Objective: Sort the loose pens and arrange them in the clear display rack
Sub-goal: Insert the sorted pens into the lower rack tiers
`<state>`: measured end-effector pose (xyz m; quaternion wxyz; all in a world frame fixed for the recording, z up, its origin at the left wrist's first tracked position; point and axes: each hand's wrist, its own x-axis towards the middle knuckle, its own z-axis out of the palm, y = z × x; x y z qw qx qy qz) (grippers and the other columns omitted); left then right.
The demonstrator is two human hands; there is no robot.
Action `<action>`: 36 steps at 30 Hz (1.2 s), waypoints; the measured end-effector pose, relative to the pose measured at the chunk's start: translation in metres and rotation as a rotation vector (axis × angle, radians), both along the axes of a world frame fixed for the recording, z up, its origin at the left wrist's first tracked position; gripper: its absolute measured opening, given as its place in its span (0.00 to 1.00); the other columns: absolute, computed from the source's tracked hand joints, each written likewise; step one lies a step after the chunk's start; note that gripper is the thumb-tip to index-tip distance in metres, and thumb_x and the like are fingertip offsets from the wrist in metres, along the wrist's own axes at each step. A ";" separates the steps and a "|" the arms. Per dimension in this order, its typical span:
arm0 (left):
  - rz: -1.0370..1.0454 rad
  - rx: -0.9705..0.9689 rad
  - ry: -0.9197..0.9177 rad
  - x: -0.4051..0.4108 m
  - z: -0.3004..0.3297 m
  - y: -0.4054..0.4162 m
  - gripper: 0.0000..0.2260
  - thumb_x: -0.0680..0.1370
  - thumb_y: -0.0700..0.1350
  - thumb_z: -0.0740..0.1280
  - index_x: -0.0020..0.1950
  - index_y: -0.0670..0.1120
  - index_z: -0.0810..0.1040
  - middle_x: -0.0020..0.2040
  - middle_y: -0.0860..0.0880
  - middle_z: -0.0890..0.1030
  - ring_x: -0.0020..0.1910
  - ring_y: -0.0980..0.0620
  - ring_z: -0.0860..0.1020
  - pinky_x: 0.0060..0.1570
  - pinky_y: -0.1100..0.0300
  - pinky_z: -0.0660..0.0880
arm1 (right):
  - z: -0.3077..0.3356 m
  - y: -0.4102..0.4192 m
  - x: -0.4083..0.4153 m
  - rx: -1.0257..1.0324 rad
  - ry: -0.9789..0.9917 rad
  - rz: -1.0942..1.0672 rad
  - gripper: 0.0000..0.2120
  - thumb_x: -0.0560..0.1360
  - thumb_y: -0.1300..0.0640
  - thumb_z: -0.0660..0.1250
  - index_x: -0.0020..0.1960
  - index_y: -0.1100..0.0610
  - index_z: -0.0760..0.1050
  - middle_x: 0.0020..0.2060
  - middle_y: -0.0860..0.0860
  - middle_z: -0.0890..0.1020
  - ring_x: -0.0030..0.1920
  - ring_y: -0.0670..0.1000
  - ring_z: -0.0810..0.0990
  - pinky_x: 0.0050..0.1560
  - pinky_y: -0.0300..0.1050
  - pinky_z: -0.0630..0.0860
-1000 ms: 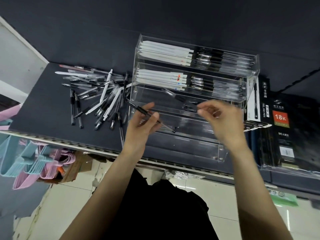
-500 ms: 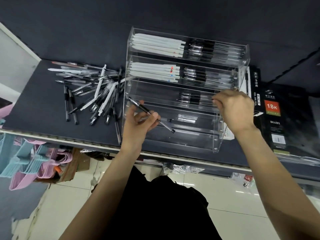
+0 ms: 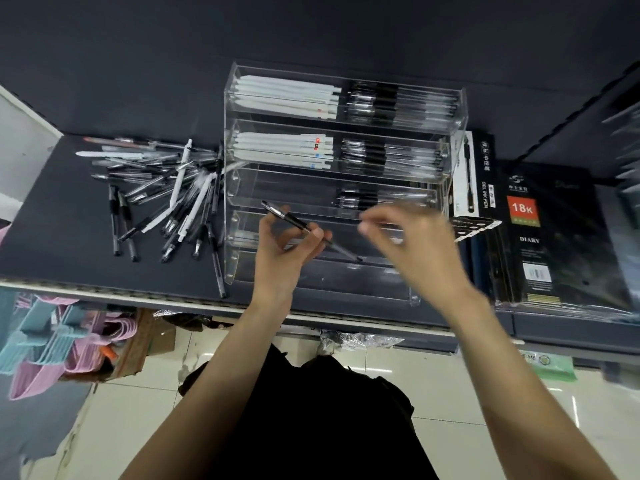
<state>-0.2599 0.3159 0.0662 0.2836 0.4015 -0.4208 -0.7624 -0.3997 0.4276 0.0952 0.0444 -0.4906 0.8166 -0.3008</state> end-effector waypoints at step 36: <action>-0.428 -1.228 -0.778 -0.054 -0.024 -0.031 0.16 0.80 0.46 0.62 0.67 0.46 0.74 0.55 0.49 0.83 0.56 0.49 0.79 0.70 0.51 0.59 | -0.038 -0.015 -0.056 0.280 0.542 -0.146 0.17 0.48 0.78 0.71 0.29 0.61 0.75 0.24 0.54 0.73 0.24 0.54 0.74 0.23 0.36 0.62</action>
